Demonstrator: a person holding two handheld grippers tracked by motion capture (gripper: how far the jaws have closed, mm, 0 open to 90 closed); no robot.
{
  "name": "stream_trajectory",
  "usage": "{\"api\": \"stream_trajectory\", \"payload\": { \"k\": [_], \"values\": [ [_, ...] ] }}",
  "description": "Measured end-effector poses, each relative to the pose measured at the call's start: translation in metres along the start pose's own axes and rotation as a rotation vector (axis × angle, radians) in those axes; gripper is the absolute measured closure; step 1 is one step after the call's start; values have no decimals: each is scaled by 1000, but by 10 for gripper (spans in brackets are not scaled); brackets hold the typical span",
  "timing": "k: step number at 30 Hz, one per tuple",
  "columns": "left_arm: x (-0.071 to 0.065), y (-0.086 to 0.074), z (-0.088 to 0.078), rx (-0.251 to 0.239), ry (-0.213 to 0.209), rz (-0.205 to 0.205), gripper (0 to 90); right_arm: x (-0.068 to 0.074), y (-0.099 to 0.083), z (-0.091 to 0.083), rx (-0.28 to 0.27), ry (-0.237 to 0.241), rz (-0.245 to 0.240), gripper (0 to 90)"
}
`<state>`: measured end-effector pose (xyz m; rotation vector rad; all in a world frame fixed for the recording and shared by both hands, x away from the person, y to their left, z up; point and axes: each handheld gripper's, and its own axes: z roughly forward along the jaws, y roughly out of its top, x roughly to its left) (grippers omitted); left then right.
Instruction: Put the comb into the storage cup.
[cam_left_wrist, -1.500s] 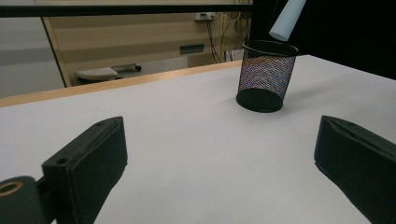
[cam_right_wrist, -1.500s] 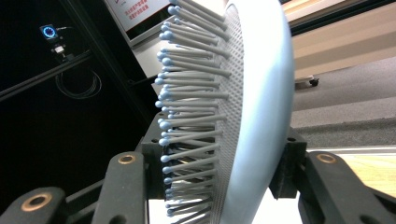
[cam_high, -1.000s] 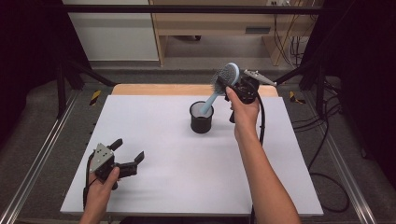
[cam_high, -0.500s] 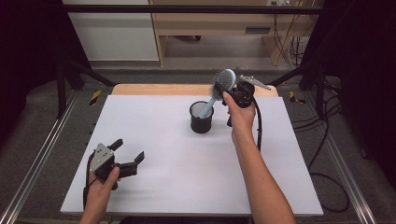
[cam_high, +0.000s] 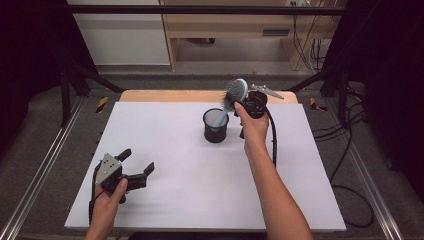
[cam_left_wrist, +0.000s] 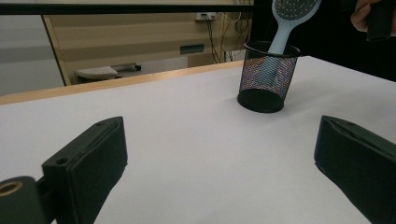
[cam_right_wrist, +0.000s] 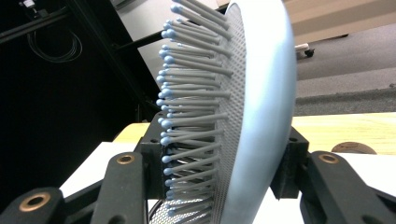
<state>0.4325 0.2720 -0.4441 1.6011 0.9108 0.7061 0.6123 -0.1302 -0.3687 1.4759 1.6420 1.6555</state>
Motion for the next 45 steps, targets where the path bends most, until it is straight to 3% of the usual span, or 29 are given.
{"api": "stream_trajectory", "payload": {
  "k": [25, 45],
  "values": [
    [0, 0, 0, 0, -4, -1, 27, 7, -7, 10, 26, 9, -13, 504],
    [1, 0, 0, 0, -7, -1, 27, 10, -12, 15, 44, 9, 4, 501]
  ]
}}
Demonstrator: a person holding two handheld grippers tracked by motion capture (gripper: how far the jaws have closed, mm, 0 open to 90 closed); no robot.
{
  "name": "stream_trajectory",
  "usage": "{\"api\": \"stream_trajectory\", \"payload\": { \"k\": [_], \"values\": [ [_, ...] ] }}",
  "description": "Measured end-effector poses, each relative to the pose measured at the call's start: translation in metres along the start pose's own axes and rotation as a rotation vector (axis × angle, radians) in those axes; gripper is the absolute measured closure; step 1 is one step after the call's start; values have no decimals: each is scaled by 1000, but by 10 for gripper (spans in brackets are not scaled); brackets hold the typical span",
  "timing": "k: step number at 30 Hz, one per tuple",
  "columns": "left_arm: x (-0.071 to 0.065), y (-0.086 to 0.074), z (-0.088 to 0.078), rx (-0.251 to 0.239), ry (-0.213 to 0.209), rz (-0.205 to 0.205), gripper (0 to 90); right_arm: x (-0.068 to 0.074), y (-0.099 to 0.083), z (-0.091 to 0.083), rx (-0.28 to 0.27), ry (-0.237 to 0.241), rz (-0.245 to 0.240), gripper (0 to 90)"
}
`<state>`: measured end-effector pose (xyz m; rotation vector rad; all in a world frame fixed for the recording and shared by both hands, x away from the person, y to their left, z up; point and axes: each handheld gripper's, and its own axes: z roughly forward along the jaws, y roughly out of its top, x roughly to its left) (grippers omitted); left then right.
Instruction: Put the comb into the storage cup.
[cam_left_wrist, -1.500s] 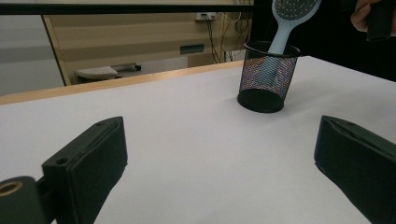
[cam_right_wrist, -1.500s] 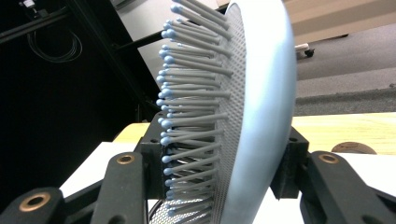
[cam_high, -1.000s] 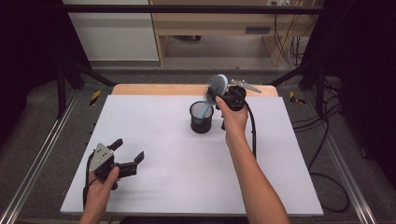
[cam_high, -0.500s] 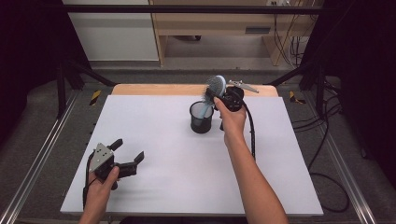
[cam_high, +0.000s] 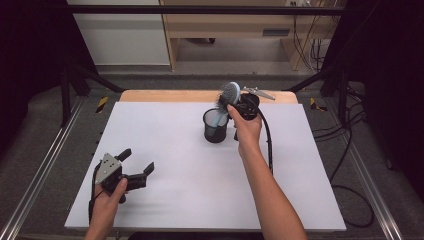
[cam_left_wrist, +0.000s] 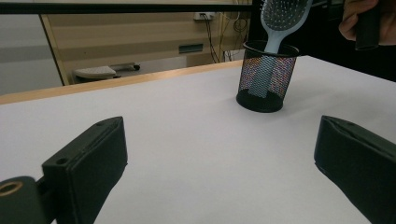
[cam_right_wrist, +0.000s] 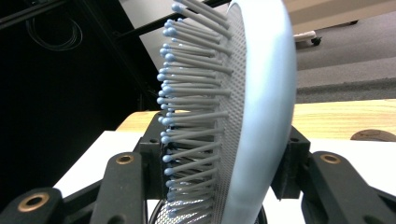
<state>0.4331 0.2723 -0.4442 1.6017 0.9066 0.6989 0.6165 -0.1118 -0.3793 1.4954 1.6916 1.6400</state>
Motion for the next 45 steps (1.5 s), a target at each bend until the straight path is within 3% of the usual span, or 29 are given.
{"api": "stream_trajectory", "payload": {
  "k": [45],
  "values": [
    [0, 0, 0, 3, -5, 2, 27, -14, -5, 1, 14, -5, 62, 465]
  ]
}}
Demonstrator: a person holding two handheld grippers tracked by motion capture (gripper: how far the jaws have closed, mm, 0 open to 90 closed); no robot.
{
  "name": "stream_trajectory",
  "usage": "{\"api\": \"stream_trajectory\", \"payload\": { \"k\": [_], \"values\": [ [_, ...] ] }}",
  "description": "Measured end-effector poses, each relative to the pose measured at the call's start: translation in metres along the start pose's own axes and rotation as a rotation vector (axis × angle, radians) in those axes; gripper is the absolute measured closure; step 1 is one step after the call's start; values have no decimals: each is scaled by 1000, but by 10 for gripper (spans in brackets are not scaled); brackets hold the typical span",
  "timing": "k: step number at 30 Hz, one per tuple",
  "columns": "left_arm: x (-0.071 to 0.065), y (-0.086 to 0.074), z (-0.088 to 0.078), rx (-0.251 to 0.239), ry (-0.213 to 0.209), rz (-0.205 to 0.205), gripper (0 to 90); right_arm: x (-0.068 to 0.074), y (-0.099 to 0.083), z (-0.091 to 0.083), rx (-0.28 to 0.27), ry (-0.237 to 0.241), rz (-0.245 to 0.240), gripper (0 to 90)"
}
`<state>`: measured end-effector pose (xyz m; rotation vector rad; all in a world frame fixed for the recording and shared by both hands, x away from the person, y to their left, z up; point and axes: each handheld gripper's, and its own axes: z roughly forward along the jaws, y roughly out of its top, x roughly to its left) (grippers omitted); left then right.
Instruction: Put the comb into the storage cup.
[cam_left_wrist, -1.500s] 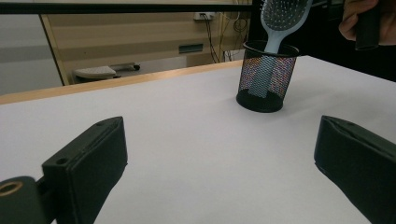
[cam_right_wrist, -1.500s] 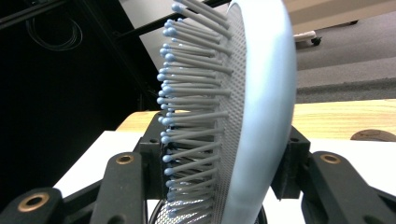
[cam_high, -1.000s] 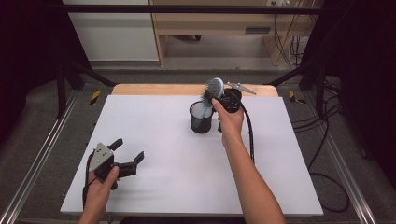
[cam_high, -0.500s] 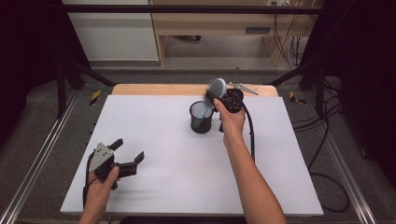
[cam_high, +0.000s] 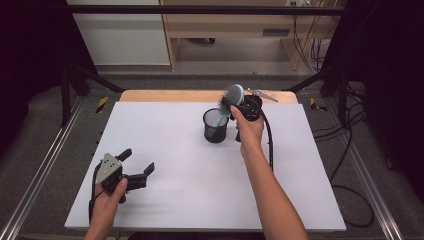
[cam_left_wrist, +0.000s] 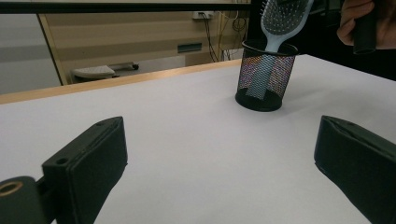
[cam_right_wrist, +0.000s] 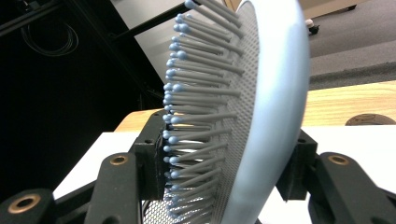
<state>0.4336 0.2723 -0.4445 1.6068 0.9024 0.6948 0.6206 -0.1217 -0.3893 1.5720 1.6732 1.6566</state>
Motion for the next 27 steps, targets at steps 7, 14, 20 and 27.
{"api": "stream_trajectory", "payload": {
  "k": [7, 14, 20, 27],
  "values": [
    [0, 0, 0, 0, -1, 0, 27, -1, 0, -1, 5, -1, -2, 460],
    [0, 0, 0, 2, -4, 3, 27, -4, 1, -1, 14, -8, 0, 447],
    [0, 0, 0, 0, -5, 10, 27, -7, 1, -2, 19, -8, 9, 440],
    [0, 0, 0, -4, -7, 18, 27, -9, 1, -2, 21, -13, 14, 429]
  ]
}}
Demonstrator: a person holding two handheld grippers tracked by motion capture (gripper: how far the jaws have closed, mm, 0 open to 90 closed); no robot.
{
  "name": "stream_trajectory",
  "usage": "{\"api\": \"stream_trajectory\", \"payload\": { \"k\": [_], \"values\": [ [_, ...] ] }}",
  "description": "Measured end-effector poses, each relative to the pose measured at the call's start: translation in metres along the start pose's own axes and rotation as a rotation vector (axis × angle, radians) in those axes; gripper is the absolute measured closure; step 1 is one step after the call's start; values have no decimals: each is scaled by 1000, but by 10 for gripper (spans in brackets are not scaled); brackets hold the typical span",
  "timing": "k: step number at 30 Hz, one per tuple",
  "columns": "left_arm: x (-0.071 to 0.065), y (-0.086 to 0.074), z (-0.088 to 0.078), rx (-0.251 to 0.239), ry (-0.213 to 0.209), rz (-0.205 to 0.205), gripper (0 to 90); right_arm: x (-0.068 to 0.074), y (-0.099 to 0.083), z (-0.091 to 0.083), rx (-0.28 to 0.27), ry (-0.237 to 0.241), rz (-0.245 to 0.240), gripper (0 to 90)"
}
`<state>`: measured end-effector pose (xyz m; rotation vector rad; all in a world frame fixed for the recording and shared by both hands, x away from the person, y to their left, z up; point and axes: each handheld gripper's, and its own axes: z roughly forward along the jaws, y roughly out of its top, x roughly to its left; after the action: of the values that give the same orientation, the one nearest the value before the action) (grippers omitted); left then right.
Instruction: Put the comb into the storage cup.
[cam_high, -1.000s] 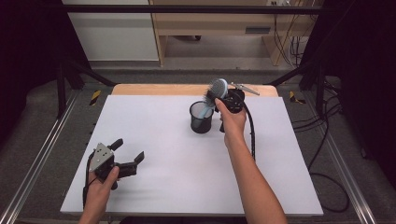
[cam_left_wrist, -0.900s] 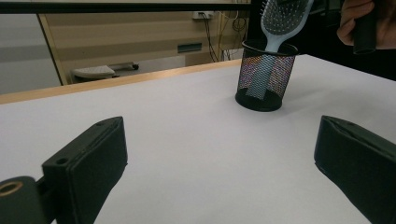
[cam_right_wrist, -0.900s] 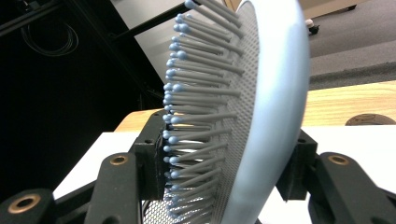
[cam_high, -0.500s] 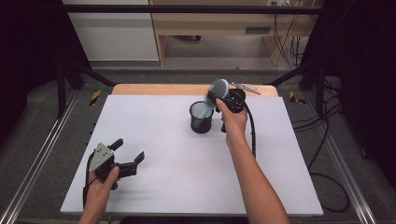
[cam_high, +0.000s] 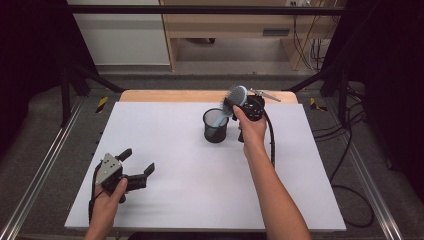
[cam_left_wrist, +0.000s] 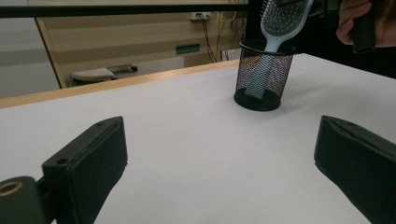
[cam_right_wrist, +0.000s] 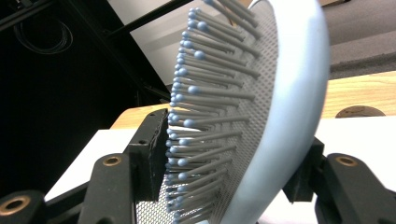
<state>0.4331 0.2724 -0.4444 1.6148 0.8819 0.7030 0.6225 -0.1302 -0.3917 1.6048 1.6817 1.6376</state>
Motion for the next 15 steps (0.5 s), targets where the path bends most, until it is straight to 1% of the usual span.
{"api": "stream_trajectory", "payload": {
  "k": [4, 8, 10, 13, 15],
  "values": [
    [0, 0, 0, 0, 0, -5, 27, -1, 0, 0, 1, 2, 6, 425],
    [0, 0, 0, -4, -5, 12, 27, -1, 0, 0, 4, 7, 8, 406],
    [-1, 0, 0, -3, -6, 11, 27, -1, 0, 0, 5, 9, 5, 389],
    [0, 0, 0, -2, -2, 4, 27, 1, 0, 1, 13, 21, -1, 327],
    [0, 0, 0, -3, -2, 1, 27, 2, 0, 2, 21, 22, -22, 269]
  ]
}}
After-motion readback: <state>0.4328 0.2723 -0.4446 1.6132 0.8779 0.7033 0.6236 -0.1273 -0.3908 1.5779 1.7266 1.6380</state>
